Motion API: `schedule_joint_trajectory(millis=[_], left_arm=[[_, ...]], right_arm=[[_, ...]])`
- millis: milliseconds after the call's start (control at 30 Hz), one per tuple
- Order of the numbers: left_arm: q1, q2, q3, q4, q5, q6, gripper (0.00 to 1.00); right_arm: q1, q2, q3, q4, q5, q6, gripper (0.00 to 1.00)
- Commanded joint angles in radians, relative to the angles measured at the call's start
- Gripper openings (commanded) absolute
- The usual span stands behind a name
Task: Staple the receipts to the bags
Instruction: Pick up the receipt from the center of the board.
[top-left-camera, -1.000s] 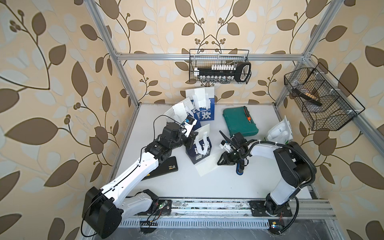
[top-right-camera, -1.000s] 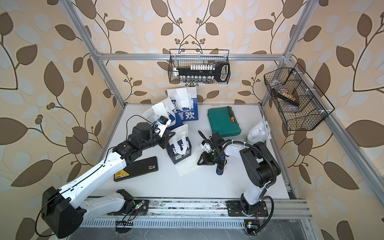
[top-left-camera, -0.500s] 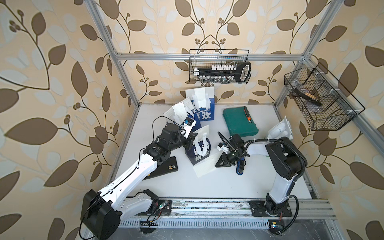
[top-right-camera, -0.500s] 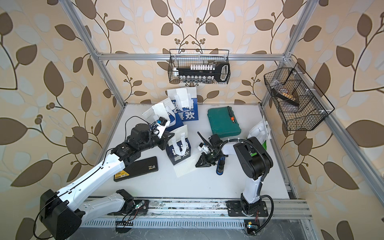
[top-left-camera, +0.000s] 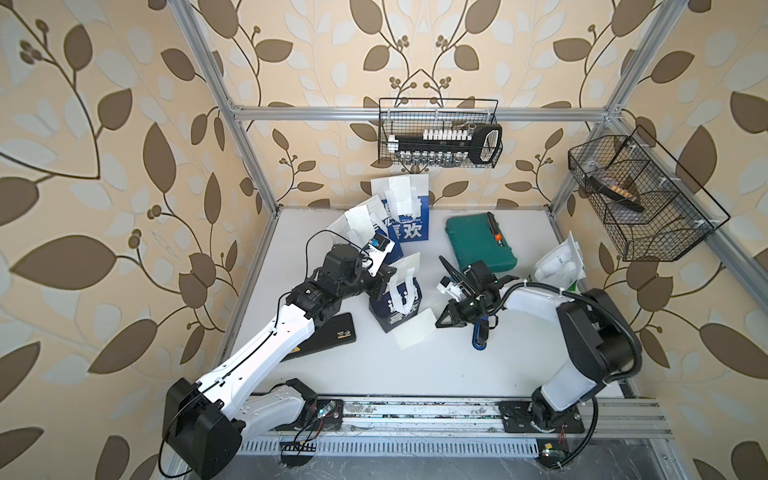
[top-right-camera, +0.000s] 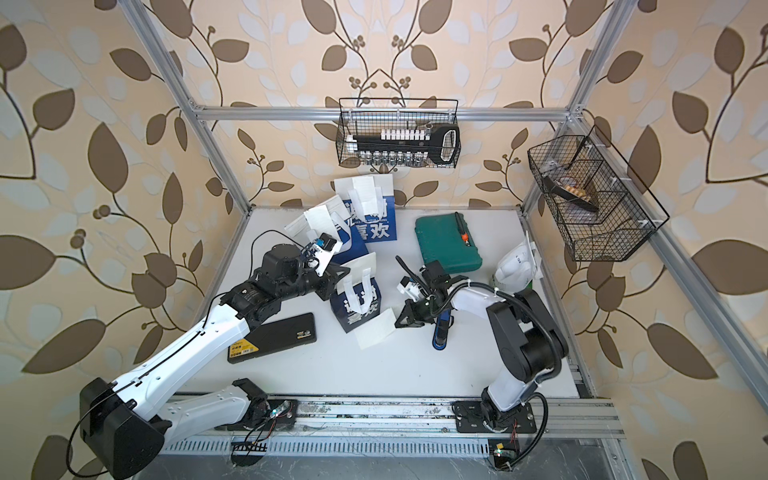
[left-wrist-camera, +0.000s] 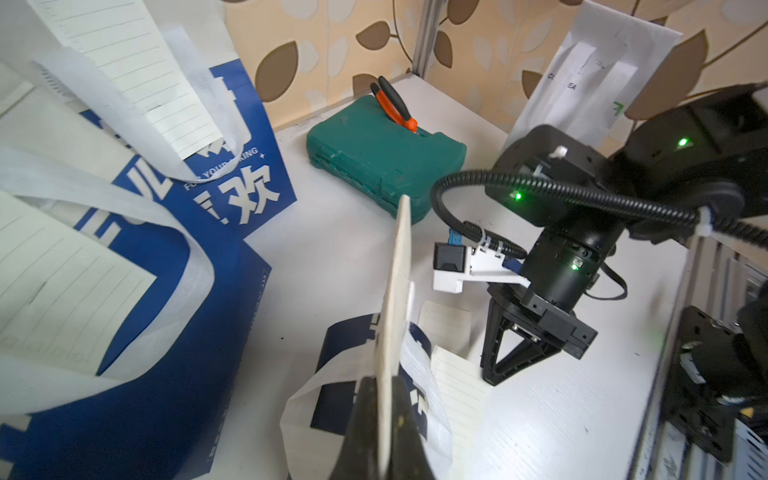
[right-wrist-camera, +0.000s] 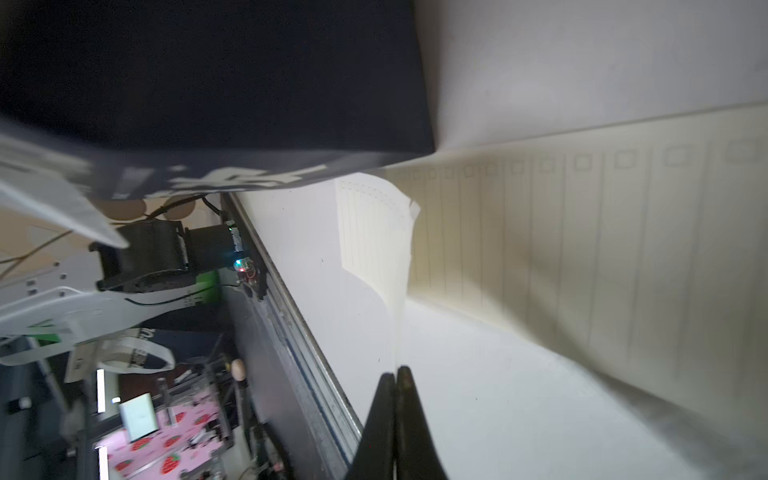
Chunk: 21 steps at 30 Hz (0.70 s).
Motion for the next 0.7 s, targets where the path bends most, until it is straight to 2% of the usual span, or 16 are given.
schedule_joint_trajectory(millis=[0,133,267,333,433,533,667], left_arm=[[0.002,0.04,0.084,-0.11,0.131,0.073,0.0],[0.003,0.091,0.148,-0.138,0.152,0.118,0.0],[0.004,0.134,0.184,-0.128,0.143,0.16,0.0],[0.006,0.15,0.195,-0.115,0.139,0.171,0.14],[0.015,0.17,0.214,-0.103,0.152,0.179,0.23],[0.024,0.176,0.229,-0.107,0.168,0.183,0.32],[0.03,0.167,0.225,-0.129,0.174,0.196,0.43]], right_arm=[[0.042,-0.092,0.156,-0.278,0.122,-0.212,0.0],[0.112,-0.142,0.35,-0.514,0.257,-0.401,0.0],[0.166,-0.198,0.501,-0.659,0.243,-0.558,0.0],[0.171,-0.211,0.562,-0.717,0.204,-0.599,0.0],[0.173,-0.224,0.629,-0.761,0.159,-0.626,0.0],[0.173,-0.243,0.626,-0.707,0.159,-0.639,0.0],[0.172,-0.213,0.598,-0.561,0.222,-0.637,0.0]])
